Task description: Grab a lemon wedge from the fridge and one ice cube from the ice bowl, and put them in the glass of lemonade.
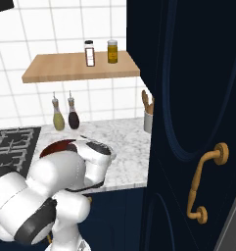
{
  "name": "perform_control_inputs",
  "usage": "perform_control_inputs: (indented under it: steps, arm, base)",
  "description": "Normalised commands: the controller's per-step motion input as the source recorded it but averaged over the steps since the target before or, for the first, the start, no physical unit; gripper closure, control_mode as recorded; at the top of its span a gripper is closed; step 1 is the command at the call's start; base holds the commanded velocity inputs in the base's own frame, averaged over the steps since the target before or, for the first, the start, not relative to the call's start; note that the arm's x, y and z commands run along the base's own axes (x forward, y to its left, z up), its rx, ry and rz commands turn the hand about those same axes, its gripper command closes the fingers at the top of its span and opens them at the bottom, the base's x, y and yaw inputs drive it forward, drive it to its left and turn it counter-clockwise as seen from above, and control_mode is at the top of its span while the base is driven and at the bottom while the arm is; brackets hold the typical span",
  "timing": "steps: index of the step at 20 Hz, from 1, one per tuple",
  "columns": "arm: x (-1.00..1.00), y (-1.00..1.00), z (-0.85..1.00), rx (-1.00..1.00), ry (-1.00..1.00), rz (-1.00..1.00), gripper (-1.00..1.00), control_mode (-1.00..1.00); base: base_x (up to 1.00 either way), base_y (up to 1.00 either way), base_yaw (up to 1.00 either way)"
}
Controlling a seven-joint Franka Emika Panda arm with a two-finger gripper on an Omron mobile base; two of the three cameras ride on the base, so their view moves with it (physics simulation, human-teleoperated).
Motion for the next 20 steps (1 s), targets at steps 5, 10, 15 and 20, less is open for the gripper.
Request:
perform_control_inputs:
  steps: [5, 10, 15, 20]
  arm:
    - [0.0, 0.0, 1.0, 0.0, -0.04, 0.0, -1.0, -1.0]
    - [0.0, 0.0, 1.0, 0.0, 0.0, -0.01, -1.0, -1.0]
    - [-0.62, 0.0, 1.0, 0.0, -0.02, 0.0, -1.0, -1.0]
    - [-0.72, 0.0, 1.0, 0.0, 0.0, 0.0, -1.0, -1.0]
  base:
    - [0.0, 0.0, 0.0]
    - [0.0, 0.0, 0.0]
    - [0.0, 0.0, 0.0]
    - [0.0, 0.0, 0.0]
